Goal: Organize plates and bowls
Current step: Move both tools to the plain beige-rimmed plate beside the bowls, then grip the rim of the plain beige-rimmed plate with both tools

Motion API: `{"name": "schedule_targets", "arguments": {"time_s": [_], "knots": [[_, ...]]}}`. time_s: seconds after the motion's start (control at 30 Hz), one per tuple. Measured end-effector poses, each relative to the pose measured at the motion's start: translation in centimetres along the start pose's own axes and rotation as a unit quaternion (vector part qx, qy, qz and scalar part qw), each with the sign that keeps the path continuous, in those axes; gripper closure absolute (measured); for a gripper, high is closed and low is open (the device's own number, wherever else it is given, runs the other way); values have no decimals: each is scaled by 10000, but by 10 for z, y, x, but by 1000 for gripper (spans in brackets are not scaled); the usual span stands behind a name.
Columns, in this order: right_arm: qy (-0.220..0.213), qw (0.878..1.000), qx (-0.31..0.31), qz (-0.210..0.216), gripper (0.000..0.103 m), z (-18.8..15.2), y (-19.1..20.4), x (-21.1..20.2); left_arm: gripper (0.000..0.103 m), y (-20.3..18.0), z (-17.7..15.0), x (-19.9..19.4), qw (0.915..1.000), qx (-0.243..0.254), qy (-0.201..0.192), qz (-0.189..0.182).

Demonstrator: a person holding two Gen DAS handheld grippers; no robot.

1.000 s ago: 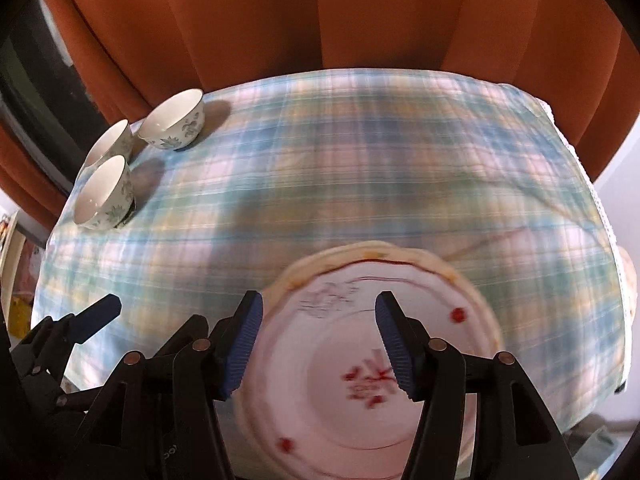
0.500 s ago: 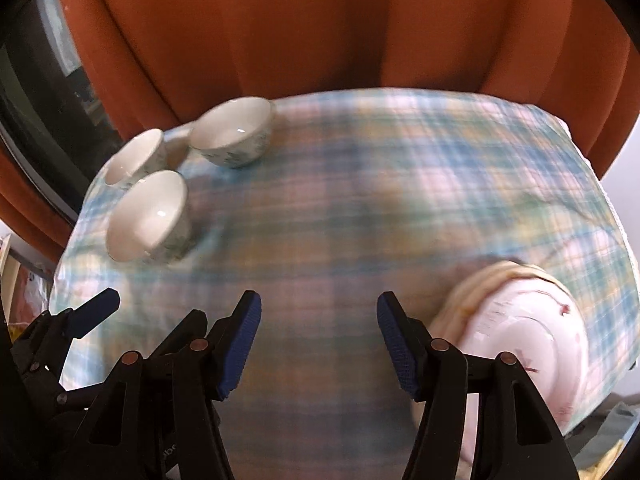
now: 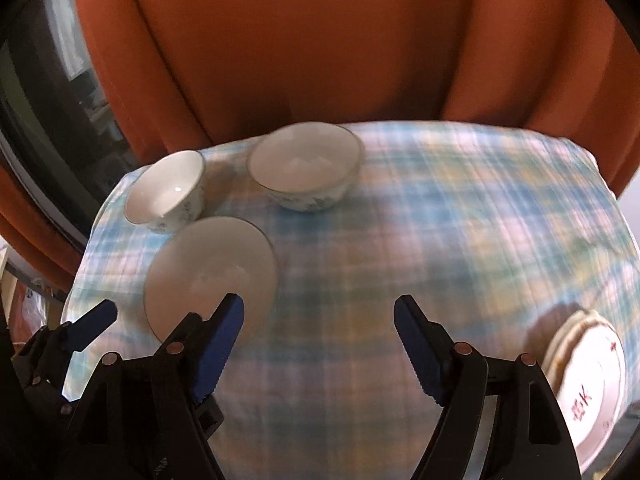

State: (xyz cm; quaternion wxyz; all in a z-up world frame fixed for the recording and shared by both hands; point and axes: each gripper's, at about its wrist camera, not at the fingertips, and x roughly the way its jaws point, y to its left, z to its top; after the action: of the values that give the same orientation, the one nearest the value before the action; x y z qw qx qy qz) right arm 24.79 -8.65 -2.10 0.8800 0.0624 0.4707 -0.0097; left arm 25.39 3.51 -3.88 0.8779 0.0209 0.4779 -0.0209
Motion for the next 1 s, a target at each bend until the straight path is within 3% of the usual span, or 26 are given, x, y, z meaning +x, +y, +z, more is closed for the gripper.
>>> {"name": "schedule_targets", "arguments": {"time_s": [0.2, 0.3, 0.57, 0.63, 1.0], "knots": [[125, 9998, 93, -121, 23, 16, 17, 31, 36, 10, 13, 29, 9999, -16, 125, 23], [228, 9996, 134, -99, 28, 20, 21, 46, 46, 12, 18, 45, 9997, -33, 261, 26], [598, 9981, 160, -30, 64, 22, 21, 79, 68, 10, 19, 71, 9985, 13, 544, 27], [665, 9977, 142, -15, 78, 22, 21, 83, 73, 9, 19, 75, 9981, 21, 608, -1], [762, 9969, 180, -11, 79, 18, 17, 80, 75, 3, 18, 65, 9977, 159, 660, -88]]}}
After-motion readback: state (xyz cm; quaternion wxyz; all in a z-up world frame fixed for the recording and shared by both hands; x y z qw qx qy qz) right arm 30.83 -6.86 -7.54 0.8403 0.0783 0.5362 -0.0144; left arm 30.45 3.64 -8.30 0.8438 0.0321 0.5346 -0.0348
